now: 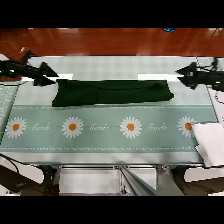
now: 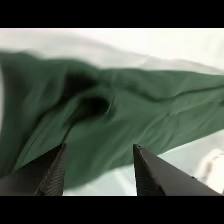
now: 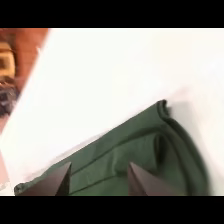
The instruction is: Fold the shirts.
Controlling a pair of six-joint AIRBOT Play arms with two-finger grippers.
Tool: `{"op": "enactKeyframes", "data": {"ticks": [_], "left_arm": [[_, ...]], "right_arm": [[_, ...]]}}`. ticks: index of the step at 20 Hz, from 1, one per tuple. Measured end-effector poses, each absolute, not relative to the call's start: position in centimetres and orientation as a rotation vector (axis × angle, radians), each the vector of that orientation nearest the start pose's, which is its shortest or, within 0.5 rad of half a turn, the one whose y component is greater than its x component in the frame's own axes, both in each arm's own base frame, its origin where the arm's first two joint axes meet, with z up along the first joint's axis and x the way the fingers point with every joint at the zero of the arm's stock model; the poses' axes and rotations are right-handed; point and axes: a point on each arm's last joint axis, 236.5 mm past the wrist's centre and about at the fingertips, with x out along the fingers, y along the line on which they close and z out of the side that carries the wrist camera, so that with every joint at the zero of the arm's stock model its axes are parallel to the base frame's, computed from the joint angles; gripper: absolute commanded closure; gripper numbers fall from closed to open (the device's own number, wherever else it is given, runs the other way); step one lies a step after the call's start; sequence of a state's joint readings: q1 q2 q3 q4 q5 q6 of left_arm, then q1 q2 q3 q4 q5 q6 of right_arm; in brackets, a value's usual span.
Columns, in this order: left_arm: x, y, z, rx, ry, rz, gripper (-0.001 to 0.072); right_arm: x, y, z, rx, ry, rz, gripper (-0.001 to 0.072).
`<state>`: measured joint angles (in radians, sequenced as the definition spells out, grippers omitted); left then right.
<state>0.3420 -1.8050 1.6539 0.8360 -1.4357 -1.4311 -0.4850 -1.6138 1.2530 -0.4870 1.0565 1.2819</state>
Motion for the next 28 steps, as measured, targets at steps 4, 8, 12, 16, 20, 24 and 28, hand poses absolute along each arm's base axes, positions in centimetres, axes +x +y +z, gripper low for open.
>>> {"op": "enactKeyframes", "data": {"ticks": [4, 8, 12, 16, 20, 24, 28], "left_arm": [[44.1, 2.4, 6.1, -0.639, 1.232, -0.243, 0.0201], [39.6, -1.3, 9.1, -0.521, 1.072, -0.221, 0.0201], [35.8, -5.3, 6.6, -0.458, 0.984, -0.228, 0.0201], [33.8, -8.1, 3.4, -0.437, 1.016, -0.264, 0.0201], [33.4, -9.6, 2.0, -0.455, 1.036, -0.283, 0.0201], [33.3, -10.0, 1.4, -0.466, 1.050, -0.288, 0.0203], [33.3, -10.2, 1.3, -0.469, 1.054, -0.292, 0.0685]], "right_arm": [[43.5, -10.6, 0.2, 0.930, 1.021, -0.026, 0.0314], [41.0, -12.8, -2.7, 0.892, 1.080, -0.158, 0.0313], [42.1, -10.2, -6.0, 0.936, 1.132, -0.091, 0.0313], [44.1, -6.3, -8.9, 0.949, 1.204, -0.002, 0.0314], [46.5, -1.7, -9.9, 0.975, 1.240, 0.102, 0.0314], [47.9, 2.3, -10.7, 0.926, 1.273, 0.181, 0.0689], [48.1, 4.1, -8.2, 0.842, 1.272, 0.263, 0.0689]]}}
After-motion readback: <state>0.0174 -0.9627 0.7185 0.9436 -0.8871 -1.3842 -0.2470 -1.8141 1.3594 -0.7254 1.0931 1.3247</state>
